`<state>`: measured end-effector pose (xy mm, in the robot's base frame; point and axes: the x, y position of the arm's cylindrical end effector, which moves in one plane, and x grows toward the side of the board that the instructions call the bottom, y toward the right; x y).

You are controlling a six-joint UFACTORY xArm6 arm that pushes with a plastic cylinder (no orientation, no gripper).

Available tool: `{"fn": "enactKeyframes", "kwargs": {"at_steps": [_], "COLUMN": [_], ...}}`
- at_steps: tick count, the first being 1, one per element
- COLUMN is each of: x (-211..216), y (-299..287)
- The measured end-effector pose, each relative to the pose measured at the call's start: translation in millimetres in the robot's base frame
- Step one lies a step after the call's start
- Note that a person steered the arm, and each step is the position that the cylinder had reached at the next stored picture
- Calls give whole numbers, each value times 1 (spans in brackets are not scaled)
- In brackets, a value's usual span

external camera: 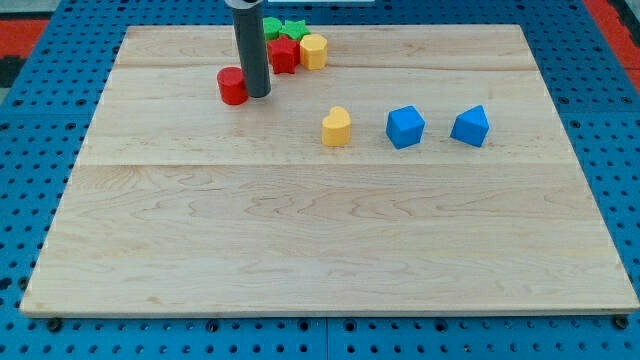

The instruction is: Slide the red circle towards the top left of the board

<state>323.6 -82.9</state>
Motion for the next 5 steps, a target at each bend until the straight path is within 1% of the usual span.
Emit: {"fn": "enactKeyframes", "kwargs": {"at_steps": [3,5], "x": [0,0], "y": [-58,-115]}}
